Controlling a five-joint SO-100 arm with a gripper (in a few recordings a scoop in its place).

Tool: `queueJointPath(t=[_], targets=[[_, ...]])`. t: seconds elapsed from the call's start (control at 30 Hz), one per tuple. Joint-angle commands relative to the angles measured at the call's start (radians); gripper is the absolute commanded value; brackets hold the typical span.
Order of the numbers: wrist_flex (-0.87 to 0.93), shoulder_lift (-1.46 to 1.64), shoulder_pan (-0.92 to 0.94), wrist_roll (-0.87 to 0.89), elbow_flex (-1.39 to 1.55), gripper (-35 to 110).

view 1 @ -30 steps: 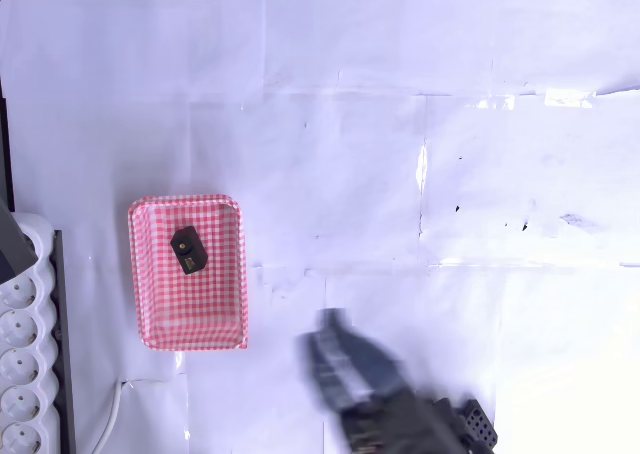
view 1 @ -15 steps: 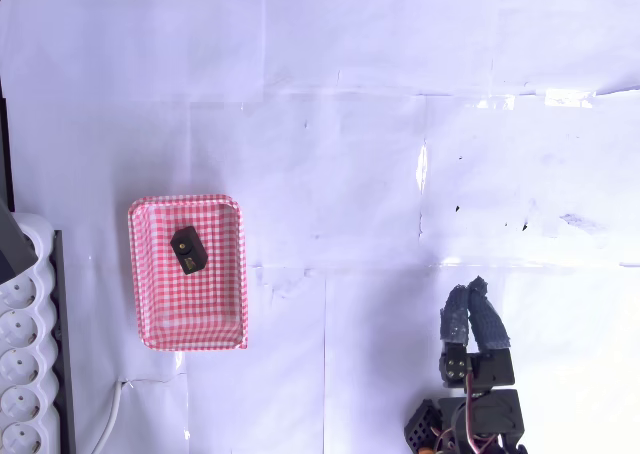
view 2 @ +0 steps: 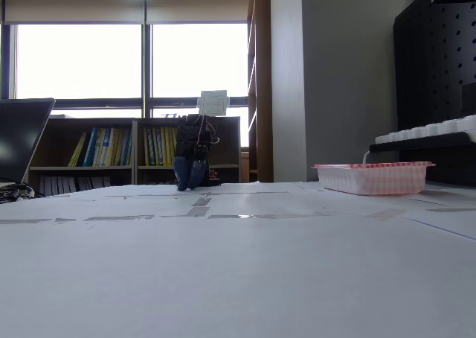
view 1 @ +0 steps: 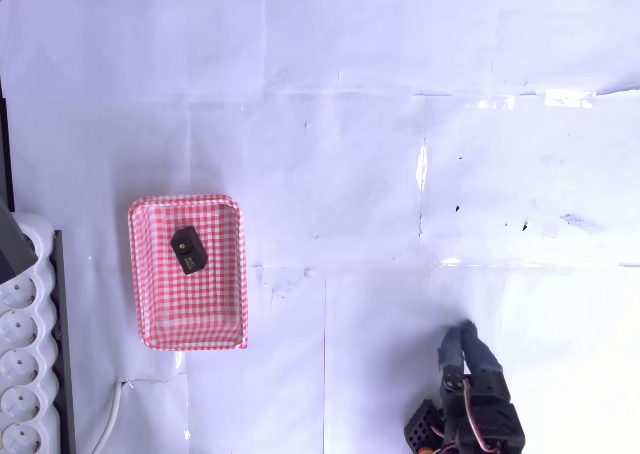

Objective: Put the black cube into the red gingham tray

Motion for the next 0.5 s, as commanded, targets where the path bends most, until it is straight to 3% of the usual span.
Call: queueJointPath(t=[0.0,0.47], targets=[[0.041,-0.025,-0.002,0.015,0.011,0],[0.043,-0.025,-0.014,0.015,0.011,0]])
